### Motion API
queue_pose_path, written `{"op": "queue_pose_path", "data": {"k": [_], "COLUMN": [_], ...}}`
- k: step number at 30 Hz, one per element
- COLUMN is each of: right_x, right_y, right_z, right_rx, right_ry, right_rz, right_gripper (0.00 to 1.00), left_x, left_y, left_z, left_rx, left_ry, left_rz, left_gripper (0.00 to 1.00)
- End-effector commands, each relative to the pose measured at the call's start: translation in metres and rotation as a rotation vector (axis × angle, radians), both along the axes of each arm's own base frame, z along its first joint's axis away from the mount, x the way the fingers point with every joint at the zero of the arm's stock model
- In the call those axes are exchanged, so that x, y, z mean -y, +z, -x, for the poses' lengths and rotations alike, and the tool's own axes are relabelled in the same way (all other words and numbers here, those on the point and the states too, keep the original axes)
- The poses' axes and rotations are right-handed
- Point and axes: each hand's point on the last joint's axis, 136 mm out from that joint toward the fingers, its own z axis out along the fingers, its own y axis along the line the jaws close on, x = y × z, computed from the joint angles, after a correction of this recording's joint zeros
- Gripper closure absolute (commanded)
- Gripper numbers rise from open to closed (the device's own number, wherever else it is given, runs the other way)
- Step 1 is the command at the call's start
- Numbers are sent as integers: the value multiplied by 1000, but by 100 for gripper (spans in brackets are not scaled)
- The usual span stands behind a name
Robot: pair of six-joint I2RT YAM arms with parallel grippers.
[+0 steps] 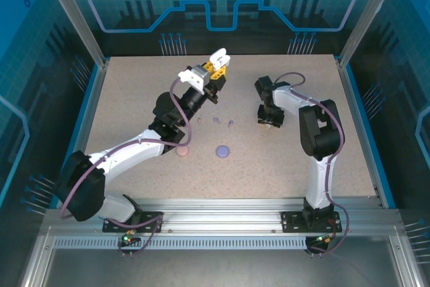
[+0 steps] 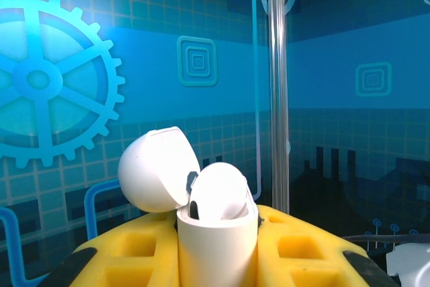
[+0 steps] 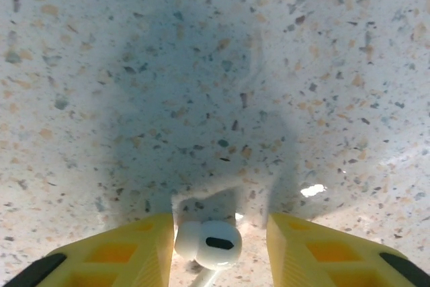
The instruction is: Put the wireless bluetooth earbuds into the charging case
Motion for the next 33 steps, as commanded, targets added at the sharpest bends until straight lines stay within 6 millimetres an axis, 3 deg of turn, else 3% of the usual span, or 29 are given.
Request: {"op": "queue_pose_path", "data": {"k": [1, 16, 23, 25, 29, 33], "right_x": [8, -24, -26, -28, -29, -31], "right_y": [6, 5, 5, 7, 14, 29], "right_z": [5, -5, -2, -2, -3, -4], "right_rx": [-4, 8, -21, -17, -3, 42], "right_ry": [19, 251, 362, 389, 378, 285], "right_rz": [10, -86, -33, -22, -12, -39], "right_gripper": [62, 69, 73, 70, 53, 49], "left_x": [-2, -2, -2, -2, -2, -2], "left_y": [19, 19, 19, 20, 20, 20], "left_z": [8, 7, 8, 8, 8, 8], "left_rx": [45, 45, 44, 44, 43, 43], "left_ry": [-15, -14, -18, -19, -20, -20], "left_rz": [52, 53, 56, 58, 61, 63], "left_gripper": [100, 100, 100, 100, 100, 100]}}
